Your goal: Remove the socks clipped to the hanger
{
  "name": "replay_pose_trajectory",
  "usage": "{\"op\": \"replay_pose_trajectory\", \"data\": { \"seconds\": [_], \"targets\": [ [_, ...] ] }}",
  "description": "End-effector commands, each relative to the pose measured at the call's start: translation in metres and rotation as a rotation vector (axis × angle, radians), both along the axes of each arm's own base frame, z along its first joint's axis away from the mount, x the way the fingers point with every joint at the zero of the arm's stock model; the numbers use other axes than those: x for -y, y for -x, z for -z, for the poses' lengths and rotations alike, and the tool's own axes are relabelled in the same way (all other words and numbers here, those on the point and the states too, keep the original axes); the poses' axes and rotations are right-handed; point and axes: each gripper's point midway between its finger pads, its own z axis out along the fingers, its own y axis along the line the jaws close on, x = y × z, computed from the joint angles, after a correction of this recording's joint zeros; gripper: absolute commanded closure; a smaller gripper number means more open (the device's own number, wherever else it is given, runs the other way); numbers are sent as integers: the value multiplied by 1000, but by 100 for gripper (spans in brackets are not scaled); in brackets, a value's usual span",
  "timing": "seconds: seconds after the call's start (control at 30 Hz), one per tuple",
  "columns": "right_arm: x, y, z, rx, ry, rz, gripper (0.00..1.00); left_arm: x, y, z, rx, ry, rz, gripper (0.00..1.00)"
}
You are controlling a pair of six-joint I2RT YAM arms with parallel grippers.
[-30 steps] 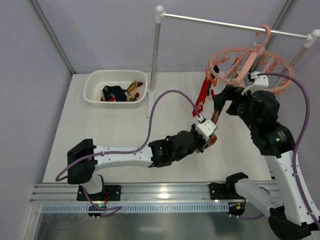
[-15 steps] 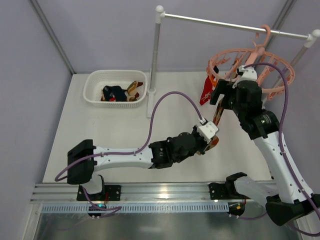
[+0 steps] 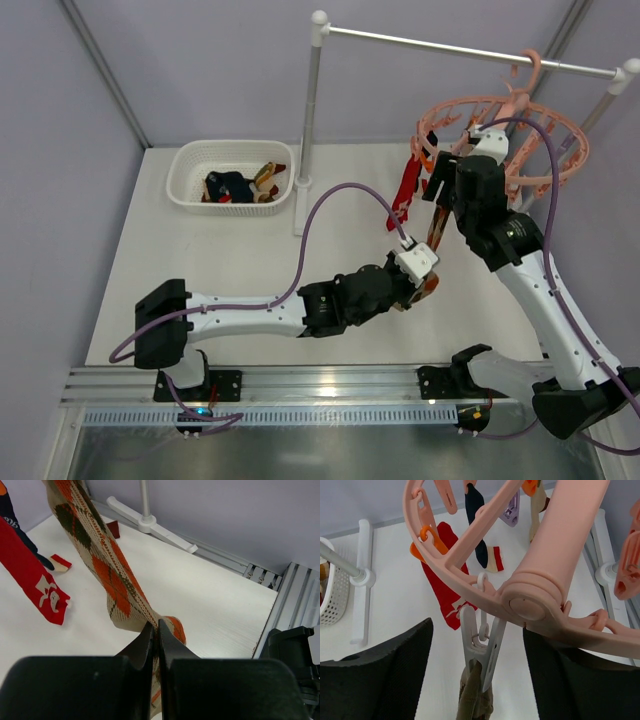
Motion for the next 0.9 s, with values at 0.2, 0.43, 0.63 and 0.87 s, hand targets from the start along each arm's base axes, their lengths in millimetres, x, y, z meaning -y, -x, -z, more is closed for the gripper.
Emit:
{"op": "replay_pose_trajectory", "data": {
  "seconds": [0.2, 0.43, 0.63, 0.87],
  "targets": [
    [19, -7, -33, 132, 27, 143, 92, 9, 15, -8, -10, 21, 52, 100],
    [16, -8, -25, 123, 29, 139, 96, 8, 12, 0, -15, 0, 35, 100],
    [10, -5, -20, 134, 1, 93, 39, -4, -2, 7, 9, -35, -43, 100],
    [-1, 4, -2, 135, -22, 8, 8, -46, -48, 22, -86, 9, -145, 100]
  ]
}}
